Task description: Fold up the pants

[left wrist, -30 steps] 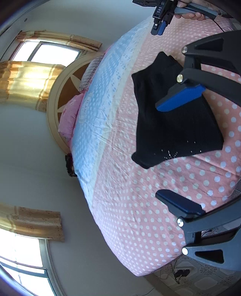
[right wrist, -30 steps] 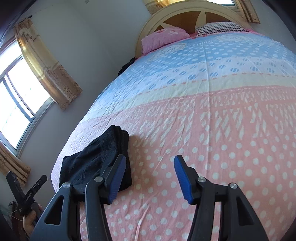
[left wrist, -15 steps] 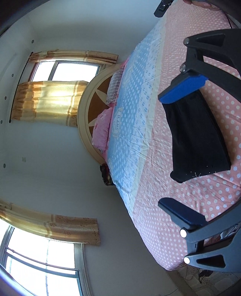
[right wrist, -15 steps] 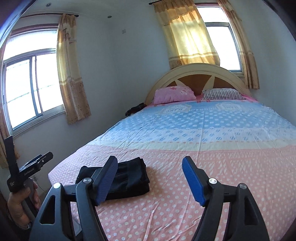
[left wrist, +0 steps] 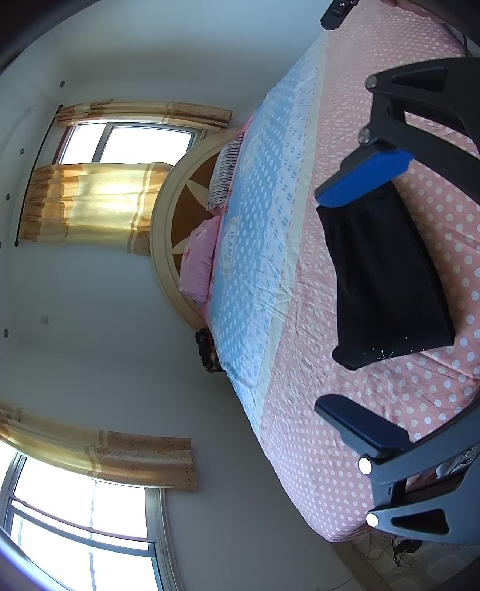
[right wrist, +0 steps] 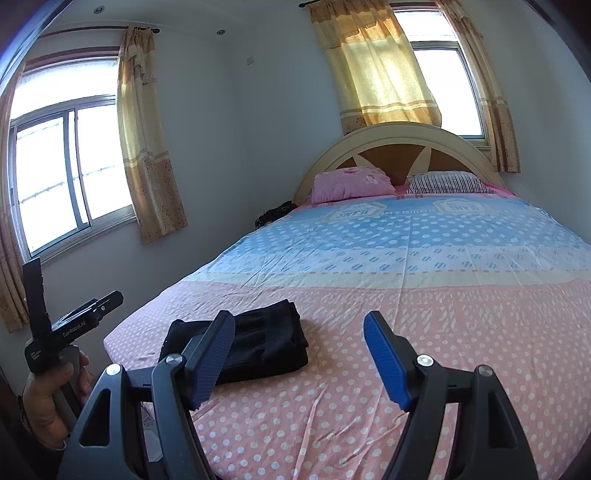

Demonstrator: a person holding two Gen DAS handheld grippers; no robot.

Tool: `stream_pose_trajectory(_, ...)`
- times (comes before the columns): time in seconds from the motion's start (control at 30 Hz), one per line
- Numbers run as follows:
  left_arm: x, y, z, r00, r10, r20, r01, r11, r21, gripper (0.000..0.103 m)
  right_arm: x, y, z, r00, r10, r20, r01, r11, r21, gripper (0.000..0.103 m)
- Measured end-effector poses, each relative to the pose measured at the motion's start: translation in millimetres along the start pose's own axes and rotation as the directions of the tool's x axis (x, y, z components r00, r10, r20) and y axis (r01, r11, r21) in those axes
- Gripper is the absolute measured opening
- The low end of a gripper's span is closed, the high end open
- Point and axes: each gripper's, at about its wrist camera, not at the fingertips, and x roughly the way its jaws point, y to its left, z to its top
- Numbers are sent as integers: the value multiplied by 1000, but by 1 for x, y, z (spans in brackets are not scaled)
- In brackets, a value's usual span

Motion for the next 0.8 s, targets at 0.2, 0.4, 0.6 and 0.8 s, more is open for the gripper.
stream_pose_trajectory(0.2, 1, -2, -1, 1000, 2, -5, -2, 1000, 11, 103, -3, 1, -2, 1000, 5, 1, -5, 1000, 6, 74)
stream_pose_trajectory(0.4, 3, -1, -2, 1000, 2, -11, -2, 1000, 13, 103, -4, 2, -2, 1000, 6, 1, -6, 1000, 8, 74)
stream_pose_trajectory(0.6, 3, -1, -4, 1000, 1, -16, -1, 1000, 14, 103, -3, 3, -3, 1000, 7, 0, -7, 1000, 7, 74)
stream_pose_trajectory(0.8, 3, -1, -5, 1000, 0, -16, 0, 1000, 15, 103, -3, 5, -4, 1000, 13, -6, -13, 1000, 8, 74)
